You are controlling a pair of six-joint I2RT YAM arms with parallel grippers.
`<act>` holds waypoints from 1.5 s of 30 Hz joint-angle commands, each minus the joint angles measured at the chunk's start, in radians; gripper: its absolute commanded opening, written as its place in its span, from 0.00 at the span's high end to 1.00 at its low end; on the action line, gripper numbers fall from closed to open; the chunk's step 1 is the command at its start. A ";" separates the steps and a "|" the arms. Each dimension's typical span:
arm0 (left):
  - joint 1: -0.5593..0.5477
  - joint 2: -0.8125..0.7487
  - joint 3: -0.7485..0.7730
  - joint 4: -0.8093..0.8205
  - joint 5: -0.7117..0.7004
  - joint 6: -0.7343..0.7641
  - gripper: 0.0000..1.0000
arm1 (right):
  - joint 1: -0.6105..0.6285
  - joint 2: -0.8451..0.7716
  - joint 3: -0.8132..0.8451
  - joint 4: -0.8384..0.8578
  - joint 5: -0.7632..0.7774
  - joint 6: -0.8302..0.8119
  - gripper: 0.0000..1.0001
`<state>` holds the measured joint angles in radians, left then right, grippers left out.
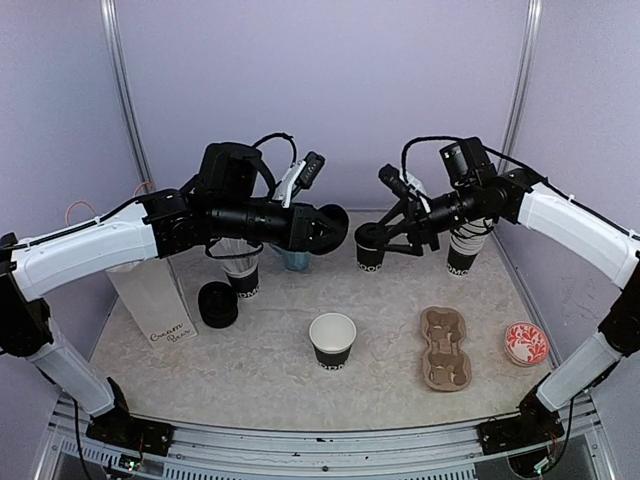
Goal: Pack the takeout coffee
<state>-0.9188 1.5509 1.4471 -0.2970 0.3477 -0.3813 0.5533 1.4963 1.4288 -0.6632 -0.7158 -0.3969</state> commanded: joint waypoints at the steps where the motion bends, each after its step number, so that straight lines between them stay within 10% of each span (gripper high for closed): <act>1: 0.063 -0.079 -0.143 0.520 0.181 -0.100 1.00 | -0.104 0.071 0.078 0.082 -0.350 0.216 0.41; 7: 0.098 -0.060 -0.216 0.746 0.262 -0.216 1.00 | -0.115 0.130 0.104 0.073 -0.485 0.238 0.41; 16: 0.109 0.005 -0.297 1.094 0.343 -0.388 1.00 | -0.097 0.128 0.007 0.626 -0.682 0.776 0.15; 22: 0.109 0.043 -0.298 1.134 0.344 -0.414 1.00 | -0.048 0.177 0.044 0.697 -0.683 0.863 0.09; 37: 0.094 0.111 -0.270 1.155 0.372 -0.447 1.00 | -0.003 0.199 0.050 0.752 -0.695 0.929 0.09; 45: 0.083 0.130 -0.260 1.145 0.377 -0.445 1.00 | -0.003 0.204 0.003 0.873 -0.715 1.032 0.25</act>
<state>-0.8284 1.6585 1.1557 0.8398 0.7086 -0.8234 0.5411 1.7061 1.4551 0.0998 -1.3949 0.5602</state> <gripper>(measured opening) 0.035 0.795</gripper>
